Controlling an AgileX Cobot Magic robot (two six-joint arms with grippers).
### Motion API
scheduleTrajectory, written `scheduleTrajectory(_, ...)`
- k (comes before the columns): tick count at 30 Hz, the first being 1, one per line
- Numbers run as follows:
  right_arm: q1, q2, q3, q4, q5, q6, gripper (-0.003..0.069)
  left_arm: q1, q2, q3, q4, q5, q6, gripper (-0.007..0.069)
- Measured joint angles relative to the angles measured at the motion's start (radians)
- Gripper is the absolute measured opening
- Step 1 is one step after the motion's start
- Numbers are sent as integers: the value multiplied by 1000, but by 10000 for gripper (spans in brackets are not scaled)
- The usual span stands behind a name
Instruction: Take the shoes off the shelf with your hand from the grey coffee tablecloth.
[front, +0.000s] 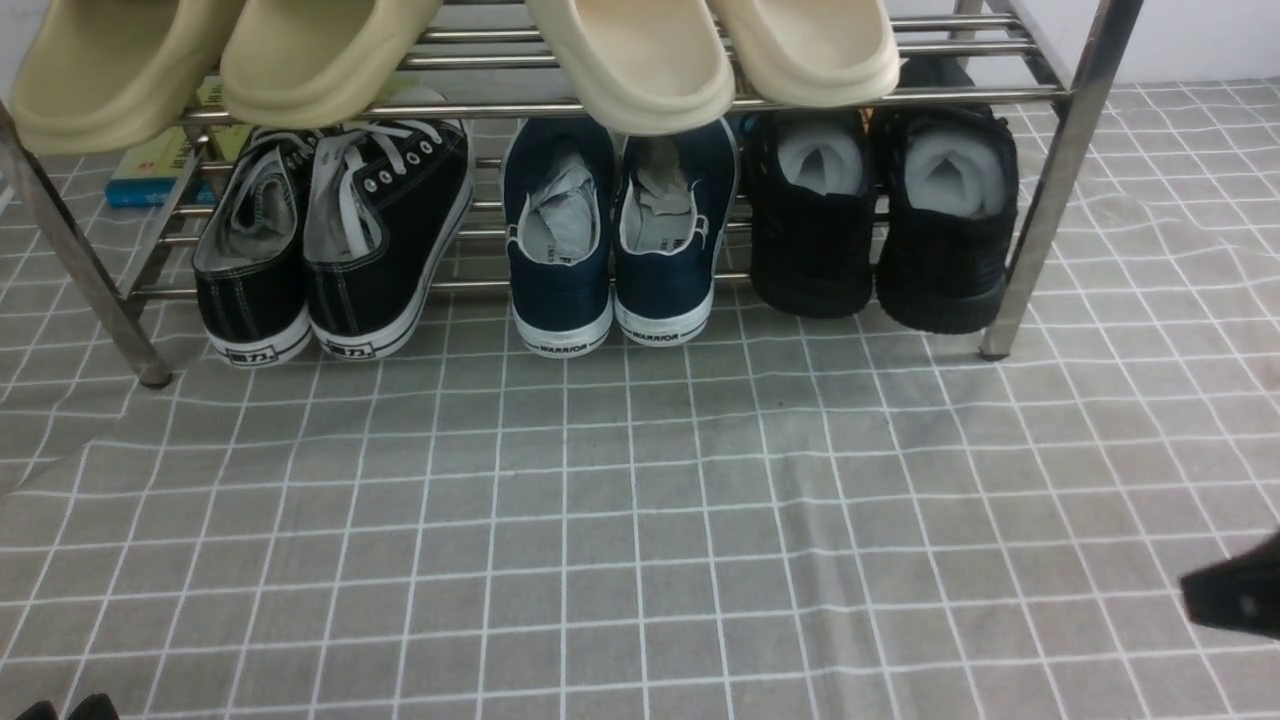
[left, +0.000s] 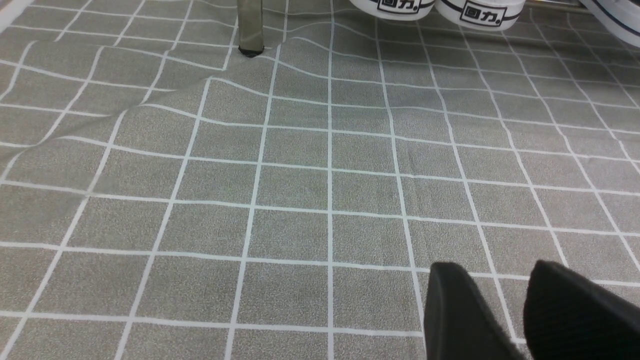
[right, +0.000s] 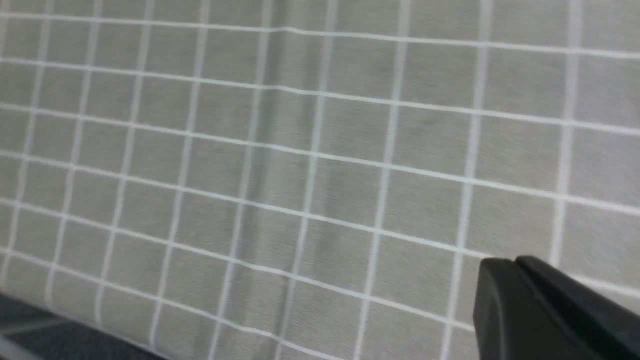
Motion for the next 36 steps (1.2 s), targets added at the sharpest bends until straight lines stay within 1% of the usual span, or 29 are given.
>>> scheduleTrajectory(1, 0, 73, -44, 82, 11, -108, 67, 0, 0, 0, 0, 0, 0, 240)
scheduleTrajectory(2, 2, 117, -72, 111, 18, -148, 87, 0, 0, 0, 0, 0, 0, 240)
scheduleTrajectory(3, 2, 125, -79, 115, 19, -148, 92, 0, 0, 0, 0, 0, 0, 240)
scheduleTrajectory(4, 13, 197, -132, 128, 22, -190, 127, 0, 0, 0, 0, 0, 0, 240)
scheduleTrajectory(7, 68, 306, -245, 100, 18, -207, 199, 0, 0, 0, 0, 0, 0, 240)
scheduleTrajectory(9, 101, 339, -292, 74, 9, -205, 228, 0, 0, 0, 0, 0, 0, 240)
scheduleTrajectory(10, 146, 400, -358, 29, -10, -190, 263, 0, 0, 0, 0, 0, 0, 240)
scheduleTrajectory(11, 152, 407, -367, 22, -10, -187, 267, 0, 0, 0, 0, 0, 0, 240)
scheduleTrajectory(12, 194, 461, -445, -44, -30, -156, 302, 0, 0, 0, 0, 0, 0, 240)
scheduleTrajectory(16, 271, 572, -592, -198, -57, -101, 363, 0, 0, 0, 0, 0, 0, 240)
scheduleTrajectory(17, 289, 609, -638, -252, -65, -94, 385, 0, 0, 0, 0, 0, 0, 240)
scheduleTrajectory(21, 360, 718, -767, -417, -97, -90, 454, 0, 0, 0, 0, 0, 0, 240)
scheduleTrajectory(22, 377, 737, -788, -451, -109, -90, 464, 0, 0, 0, 0, 0, 0, 240)
scheduleTrajectory(23, 381, 746, -793, -460, -112, -90, 467, 0, 0, 0, 0, 0, 0, 240)
scheduleTrajectory(24, 411, 778, -827, -538, -140, -93, 484, 0, 0, 0, 0, 0, 0, 240)
scheduleTrajectory(25, 411, 781, -830, -548, -143, -93, 486, 0, 0, 0, 0, 0, 0, 240)
scheduleTrajectory(27, 449, 814, -849, -653, -187, -100, 494, 0, 0, 0, 0, 0, 0, 240)
scheduleTrajectory(28, 454, 818, -849, -672, -195, -100, 494, 0, 0, 0, 0, 0, 0, 240)
scheduleTrajectory(29, 471, 833, -849, -751, -230, -102, 495, 0, 0, 0, 0, 0, 0, 240)
scheduleTrajectory(30, 478, 839, -849, -790, -247, -102, 496, 0, 0, 0, 0, 0, 0, 240)
scheduleTrajectory(31, 479, 841, -849, -790, -247, -102, 496, 0, 0, 0, 0, 0, 0, 240)
scheduleTrajectory(32, 483, 848, -849, -840, -277, -98, 496, 0, 0, 0, 0, 0, 0, 240)
scheduleTrajectory(36, 485, 869, -849, -953, -340, -61, 497, 0, 0, 0, 0, 0, 0, 240)
